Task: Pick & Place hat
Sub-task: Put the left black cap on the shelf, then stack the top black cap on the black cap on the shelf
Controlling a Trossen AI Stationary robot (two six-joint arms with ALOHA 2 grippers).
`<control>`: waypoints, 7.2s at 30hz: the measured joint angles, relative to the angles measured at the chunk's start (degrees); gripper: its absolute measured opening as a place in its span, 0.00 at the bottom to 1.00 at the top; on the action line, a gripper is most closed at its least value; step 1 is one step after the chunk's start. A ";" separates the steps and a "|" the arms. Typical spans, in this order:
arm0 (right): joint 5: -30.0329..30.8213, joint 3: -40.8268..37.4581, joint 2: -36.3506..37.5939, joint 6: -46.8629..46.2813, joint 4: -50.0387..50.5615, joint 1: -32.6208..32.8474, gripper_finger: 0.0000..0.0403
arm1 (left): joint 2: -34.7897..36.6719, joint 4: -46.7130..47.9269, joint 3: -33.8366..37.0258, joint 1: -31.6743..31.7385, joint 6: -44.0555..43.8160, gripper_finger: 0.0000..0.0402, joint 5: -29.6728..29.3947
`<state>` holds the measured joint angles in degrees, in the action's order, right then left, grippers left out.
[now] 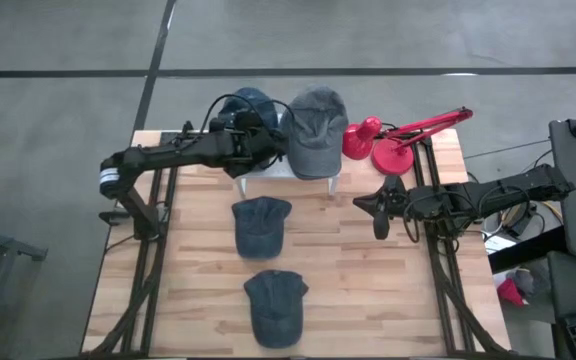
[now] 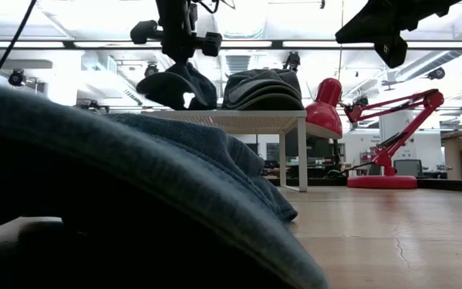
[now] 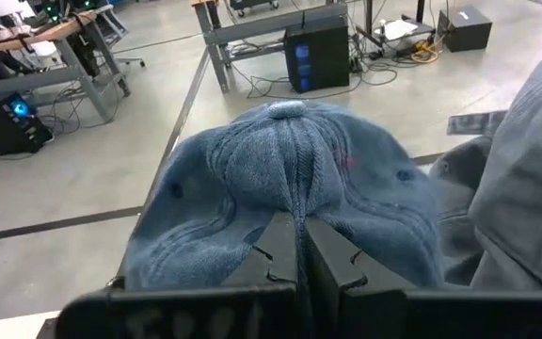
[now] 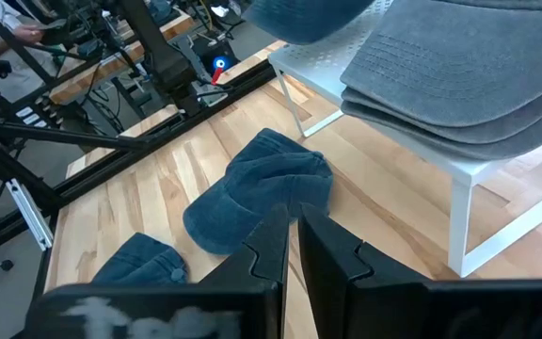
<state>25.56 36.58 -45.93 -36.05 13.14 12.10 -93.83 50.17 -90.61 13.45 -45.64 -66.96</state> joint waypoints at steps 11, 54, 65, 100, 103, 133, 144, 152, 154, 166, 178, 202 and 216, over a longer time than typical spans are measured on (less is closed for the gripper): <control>0.00 0.00 -0.04 0.00 -0.01 0.00 0.07 | -1.72 -0.63 2.05 0.00 -4.58 0.00 3.30; -0.01 0.00 -0.02 0.00 -0.06 0.00 0.07 | -2.28 -9.42 2.78 -0.46 2.61 0.29 10.34; -0.02 0.00 -0.02 0.00 -0.07 0.00 0.07 | -2.26 -9.40 1.68 -0.74 3.94 0.51 10.56; -0.02 0.00 0.02 -0.44 -0.13 0.00 0.07 | 4.53 -9.42 1.17 -2.91 13.07 0.70 10.54; -0.02 0.00 0.02 -0.44 -0.13 0.00 0.07 | 5.59 -8.58 1.18 -4.17 17.48 0.69 11.59; -0.11 0.00 -0.04 0.02 0.20 0.00 0.07 | 3.24 9.66 1.90 -21.96 -27.48 0.69 45.13; -0.72 0.00 -0.04 0.23 0.38 0.00 0.07 | -7.36 10.18 1.90 -23.45 -40.13 0.69 45.27; -0.70 0.00 -0.04 0.67 1.27 0.00 0.07 | -13.74 16.05 1.92 -22.56 -47.64 0.69 43.84; -0.71 0.00 -0.03 0.67 2.39 0.00 0.07 | -14.85 17.43 1.92 -22.54 -49.21 0.69 41.89; -1.83 0.00 -0.02 0.21 4.54 0.02 0.07 | -21.17 18.79 1.92 -21.02 -50.46 0.69 40.35; -2.18 0.00 -0.02 0.04 4.72 0.02 0.07 | -22.49 13.96 7.48 -20.33 -51.83 0.68 43.36; -2.20 0.00 0.01 0.24 6.83 0.02 0.07 | -19.58 5.98 10.63 -27.62 -53.93 0.09 43.02; -2.16 0.00 0.09 3.11 7.70 0.02 0.07 | -3.76 24.86 7.42 -35.20 -59.83 0.09 38.56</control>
<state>23.40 36.58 -45.84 -32.94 20.84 12.12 -97.60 75.03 -83.18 -21.75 -105.47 -28.40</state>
